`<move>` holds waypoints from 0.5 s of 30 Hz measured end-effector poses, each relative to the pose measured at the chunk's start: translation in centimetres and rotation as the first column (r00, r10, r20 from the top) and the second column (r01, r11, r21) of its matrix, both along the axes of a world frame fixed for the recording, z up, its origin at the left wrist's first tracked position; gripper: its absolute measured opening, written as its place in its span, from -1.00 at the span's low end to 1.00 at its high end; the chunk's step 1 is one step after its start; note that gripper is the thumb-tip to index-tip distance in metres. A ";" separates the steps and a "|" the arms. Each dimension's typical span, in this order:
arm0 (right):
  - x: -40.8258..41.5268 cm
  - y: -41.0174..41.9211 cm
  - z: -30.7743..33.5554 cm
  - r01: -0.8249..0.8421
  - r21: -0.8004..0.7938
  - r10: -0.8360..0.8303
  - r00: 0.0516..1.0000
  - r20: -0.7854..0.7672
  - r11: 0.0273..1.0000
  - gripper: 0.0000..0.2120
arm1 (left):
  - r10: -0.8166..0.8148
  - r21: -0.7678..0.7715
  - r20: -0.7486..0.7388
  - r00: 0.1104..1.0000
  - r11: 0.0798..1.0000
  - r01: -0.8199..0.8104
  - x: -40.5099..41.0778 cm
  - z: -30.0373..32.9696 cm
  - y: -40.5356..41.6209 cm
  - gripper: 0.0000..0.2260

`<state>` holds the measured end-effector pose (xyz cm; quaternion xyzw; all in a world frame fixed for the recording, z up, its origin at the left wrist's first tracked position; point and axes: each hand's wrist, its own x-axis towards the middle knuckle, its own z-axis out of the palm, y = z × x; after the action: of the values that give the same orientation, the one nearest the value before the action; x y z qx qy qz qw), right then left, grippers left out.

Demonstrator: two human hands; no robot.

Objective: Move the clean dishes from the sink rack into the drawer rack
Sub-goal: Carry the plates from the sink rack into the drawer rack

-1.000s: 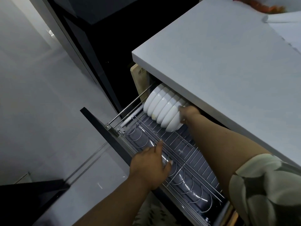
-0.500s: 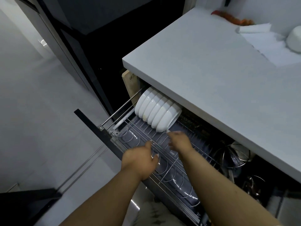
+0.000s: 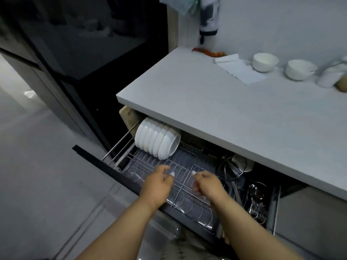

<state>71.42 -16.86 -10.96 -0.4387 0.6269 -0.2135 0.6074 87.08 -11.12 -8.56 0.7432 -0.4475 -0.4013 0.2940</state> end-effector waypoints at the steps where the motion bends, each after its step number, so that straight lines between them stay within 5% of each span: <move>1: -0.7 0.5 0.6 0.018 -0.012 -0.018 1.000 0.013 1.000 -0.77 | -0.003 -0.008 -0.018 1.000 1.000 0.002 -0.8 0.4 0.4 -0.73; 15: -15.5 6.9 11.1 0.336 -0.222 -0.318 0.941 0.112 0.915 -0.80 | -0.169 -0.143 -0.193 0.966 0.979 0.143 -14.0 6.6 2.4 -0.86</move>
<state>55.89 -9.96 0.12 -0.3891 0.6385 -0.4017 0.5287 73.05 -8.74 -1.98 0.6400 -0.4970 -0.4678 0.3530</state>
